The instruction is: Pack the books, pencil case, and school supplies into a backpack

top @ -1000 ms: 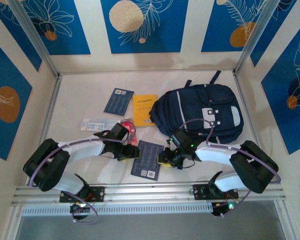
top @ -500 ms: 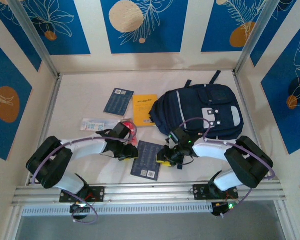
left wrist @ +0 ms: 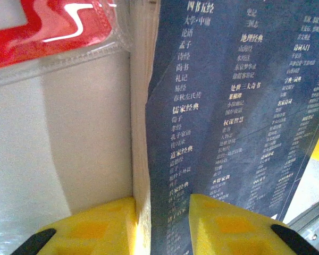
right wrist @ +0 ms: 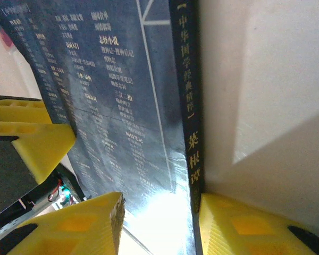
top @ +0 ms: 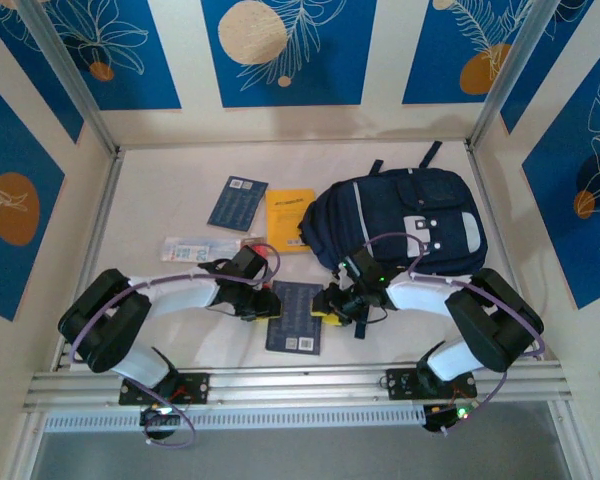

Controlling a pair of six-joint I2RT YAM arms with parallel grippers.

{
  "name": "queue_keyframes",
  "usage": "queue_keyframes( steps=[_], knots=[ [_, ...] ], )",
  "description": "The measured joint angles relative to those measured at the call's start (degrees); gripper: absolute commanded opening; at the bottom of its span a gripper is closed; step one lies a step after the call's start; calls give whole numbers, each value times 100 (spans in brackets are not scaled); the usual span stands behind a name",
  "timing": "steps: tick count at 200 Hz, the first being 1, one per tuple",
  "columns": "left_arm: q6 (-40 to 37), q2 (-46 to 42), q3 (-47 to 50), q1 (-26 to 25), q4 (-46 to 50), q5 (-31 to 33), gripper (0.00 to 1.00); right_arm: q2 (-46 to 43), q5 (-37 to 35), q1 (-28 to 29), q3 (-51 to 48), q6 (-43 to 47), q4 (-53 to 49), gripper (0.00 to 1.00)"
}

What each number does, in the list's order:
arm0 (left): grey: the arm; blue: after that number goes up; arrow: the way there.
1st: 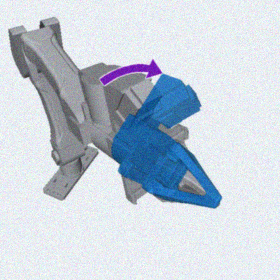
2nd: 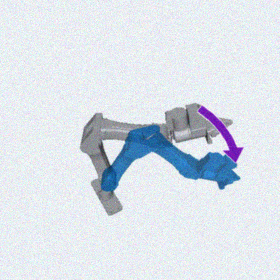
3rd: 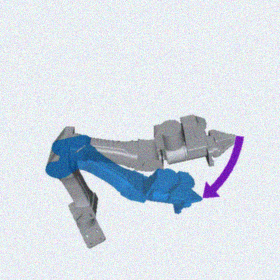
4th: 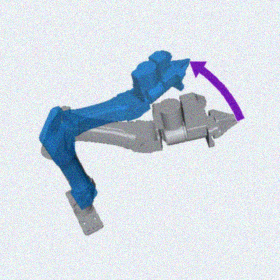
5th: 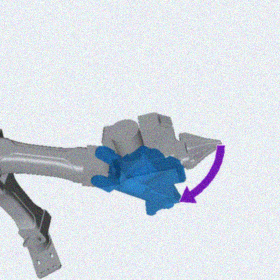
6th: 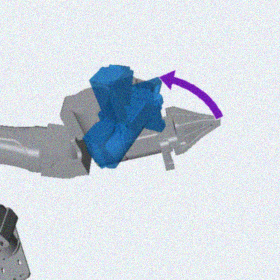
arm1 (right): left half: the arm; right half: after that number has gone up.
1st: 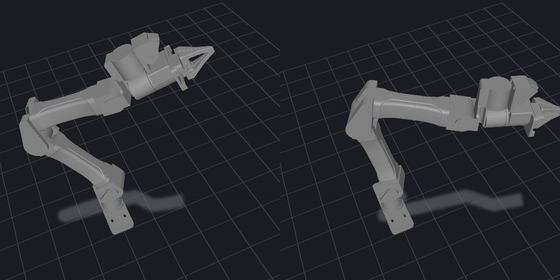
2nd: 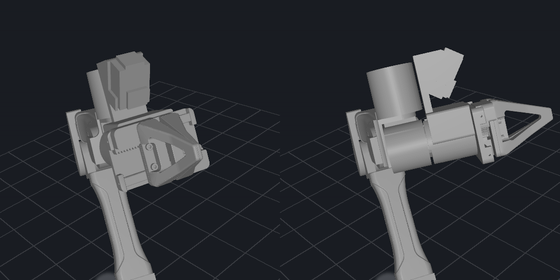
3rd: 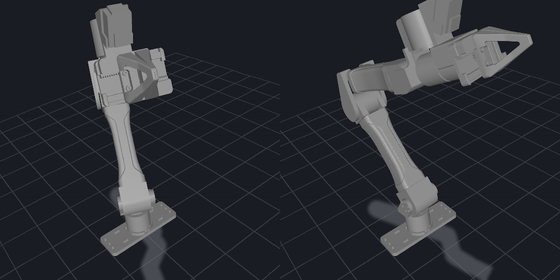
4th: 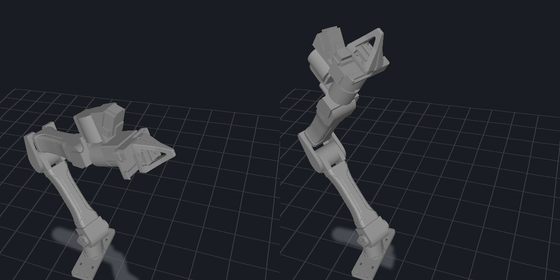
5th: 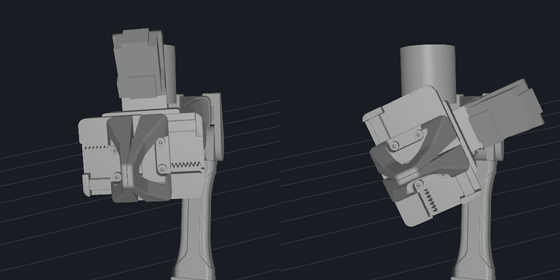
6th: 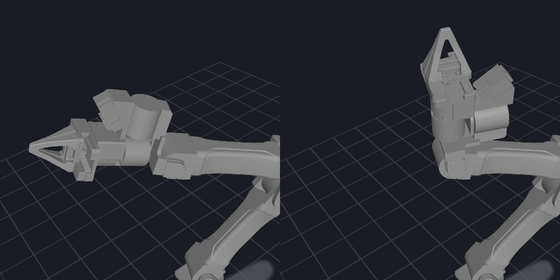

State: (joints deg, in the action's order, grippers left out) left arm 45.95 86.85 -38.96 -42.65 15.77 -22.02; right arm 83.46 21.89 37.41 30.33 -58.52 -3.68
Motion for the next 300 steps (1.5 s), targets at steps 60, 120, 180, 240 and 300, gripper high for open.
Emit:
queue_keyframes(
  steps=[60,120,180,240,300],
  knots=[
    [111,-44,111,0,-201,-70,26,-20,719,-350,-474,-184,883,44],
    [227,-92,302,11,-520,-184,24,-127,1141,-461,-1012,-374,1871,45],
    [352,-79,369,31,-664,-289,17,-114,1217,-466,-1154,-560,2304,46],
    [391,-90,463,66,-807,-367,10,-79,1235,-437,-1161,-557,2371,45],
    [546,-280,702,70,-1244,-656,0,-542,549,-275,-1005,201,1167,44]
  ],
)
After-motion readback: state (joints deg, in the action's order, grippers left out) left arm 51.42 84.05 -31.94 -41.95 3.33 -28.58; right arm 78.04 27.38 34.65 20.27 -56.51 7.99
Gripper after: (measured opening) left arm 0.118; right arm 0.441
